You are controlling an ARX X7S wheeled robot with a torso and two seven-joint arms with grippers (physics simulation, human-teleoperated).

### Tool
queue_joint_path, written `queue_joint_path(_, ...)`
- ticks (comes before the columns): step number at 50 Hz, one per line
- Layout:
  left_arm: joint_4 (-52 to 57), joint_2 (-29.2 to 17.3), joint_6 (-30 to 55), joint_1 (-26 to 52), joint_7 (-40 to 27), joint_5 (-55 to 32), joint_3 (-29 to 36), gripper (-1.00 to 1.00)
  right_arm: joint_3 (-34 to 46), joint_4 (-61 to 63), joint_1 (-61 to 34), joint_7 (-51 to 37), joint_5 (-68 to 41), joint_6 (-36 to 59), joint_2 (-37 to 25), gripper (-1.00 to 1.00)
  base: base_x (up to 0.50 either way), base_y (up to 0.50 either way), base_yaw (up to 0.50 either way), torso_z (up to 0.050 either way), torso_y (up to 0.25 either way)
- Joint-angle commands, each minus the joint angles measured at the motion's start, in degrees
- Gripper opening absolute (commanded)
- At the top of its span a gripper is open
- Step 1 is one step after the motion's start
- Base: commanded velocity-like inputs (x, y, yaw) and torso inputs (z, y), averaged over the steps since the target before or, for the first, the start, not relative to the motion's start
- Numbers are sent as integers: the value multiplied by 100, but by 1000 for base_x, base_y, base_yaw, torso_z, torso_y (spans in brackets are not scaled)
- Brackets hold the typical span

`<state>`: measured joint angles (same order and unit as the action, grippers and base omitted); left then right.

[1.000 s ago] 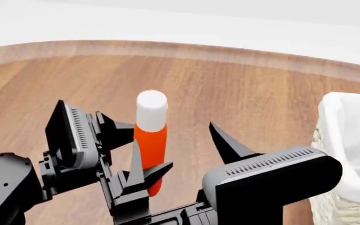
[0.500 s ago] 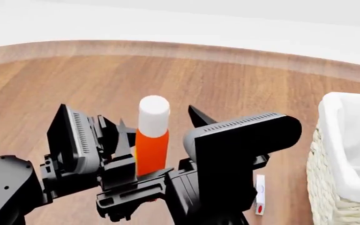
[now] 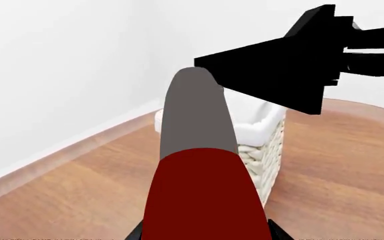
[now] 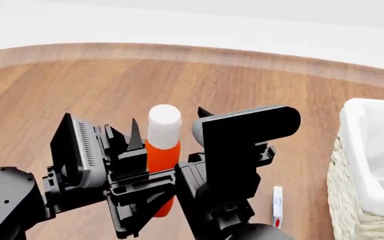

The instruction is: Pick up the ketchup, and put it in the basket.

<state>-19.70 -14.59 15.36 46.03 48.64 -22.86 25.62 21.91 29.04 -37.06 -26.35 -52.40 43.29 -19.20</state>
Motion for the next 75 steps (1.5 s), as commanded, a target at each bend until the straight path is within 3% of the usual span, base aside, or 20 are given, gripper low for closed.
queue_joint_path(1,-7,110,2,8,126,-37,-132,-100,43,-492,44,414,374,-283,176,100,0,0,0,0,0)
queue_joint_path(22,-78,92,-118,-27,114,2,-39,-100,218,-705,89,518,514,-431,222,100,0,0,0,0,0)
queue_joint_path(23,-74,89,-119,-32,116,0,-35,-100,221,-702,89,511,519,-434,220,-100,0,0,0,0,0)
queue_joint_path(40,-186,107,-253,-30,56,41,5,-100,239,-702,95,518,518,-504,196,-100,0,0,0,1,0)
queue_joint_path(41,-171,97,-246,-36,77,30,14,100,243,-700,93,518,520,-505,193,-100,0,0,0,0,0)
queue_joint_path(58,-149,65,-307,-61,74,-12,31,100,207,-768,32,510,504,-555,160,-100,0,0,0,0,1)
queue_joint_path(75,68,-58,-241,-183,119,-72,120,100,342,-1523,-278,1056,1376,-1376,8,-100,0,0,0,0,0)
